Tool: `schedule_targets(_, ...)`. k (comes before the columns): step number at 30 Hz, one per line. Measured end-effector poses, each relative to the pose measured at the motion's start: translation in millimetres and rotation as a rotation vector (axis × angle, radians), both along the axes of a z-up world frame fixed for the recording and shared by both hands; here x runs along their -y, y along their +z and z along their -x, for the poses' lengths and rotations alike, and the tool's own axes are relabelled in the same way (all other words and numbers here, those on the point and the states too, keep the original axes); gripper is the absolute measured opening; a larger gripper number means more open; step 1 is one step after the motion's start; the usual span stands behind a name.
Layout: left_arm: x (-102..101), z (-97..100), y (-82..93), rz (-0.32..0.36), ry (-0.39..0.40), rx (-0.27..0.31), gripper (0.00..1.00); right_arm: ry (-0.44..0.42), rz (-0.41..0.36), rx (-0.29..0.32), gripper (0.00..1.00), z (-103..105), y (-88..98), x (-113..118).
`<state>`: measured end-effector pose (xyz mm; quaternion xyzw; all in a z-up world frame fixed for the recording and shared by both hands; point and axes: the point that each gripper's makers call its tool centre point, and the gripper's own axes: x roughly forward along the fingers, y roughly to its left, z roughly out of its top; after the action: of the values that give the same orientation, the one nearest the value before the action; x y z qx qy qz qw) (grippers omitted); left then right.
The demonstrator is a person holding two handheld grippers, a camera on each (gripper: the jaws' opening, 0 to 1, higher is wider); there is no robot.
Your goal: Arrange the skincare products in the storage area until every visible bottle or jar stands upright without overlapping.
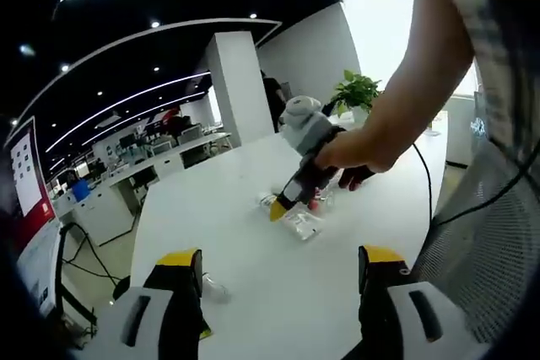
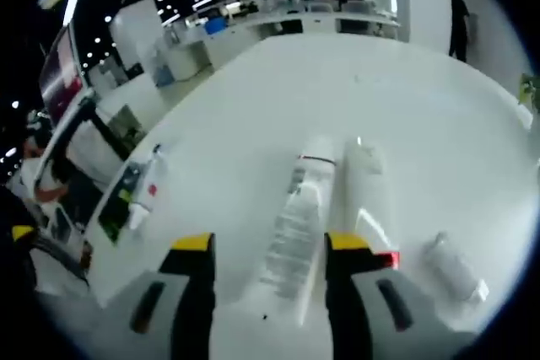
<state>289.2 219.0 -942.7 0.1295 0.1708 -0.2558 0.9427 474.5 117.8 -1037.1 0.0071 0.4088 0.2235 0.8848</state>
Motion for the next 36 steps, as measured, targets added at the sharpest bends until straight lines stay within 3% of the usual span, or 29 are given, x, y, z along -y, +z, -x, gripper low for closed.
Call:
schedule_targets(3,-1,-0.4,-0.5,-0.004,0.003,-0.001,0.78,0.026,0.066,0.000,0.48,-4,-6.6,3)
schedule_targets(14,-4,0.0,-3.3,-0.031,0.007,-0.006,0.77,0.063,0.156,-0.046,0.45,3,-30.8,5)
schedule_targets(15,-4,0.1,-3.6,-0.034,0.007,-0.006,0.77,0.101,0.201,0.026,0.43,-4,-28.7,6)
schedule_targets(16,-4,0.2,-4.3,-0.039,0.007,-0.008,0.77,0.093,0.187,-0.012,0.43,5,-32.1,3)
schedule_targets(19,-4,0.5,-6.8,-0.053,0.003,-0.014,0.76,0.185,0.200,0.015,0.43,3,-33.3,1)
schedule_targets(28,-5,1.0,-8.7,-0.070,0.003,-0.020,0.73,0.212,0.182,-0.066,0.34,-1,-30.3,7)
schedule_targets(36,-7,0.5,-8.1,-0.075,0.011,-0.017,0.72,0.222,0.159,-0.090,0.29,-1,-29.8,8)
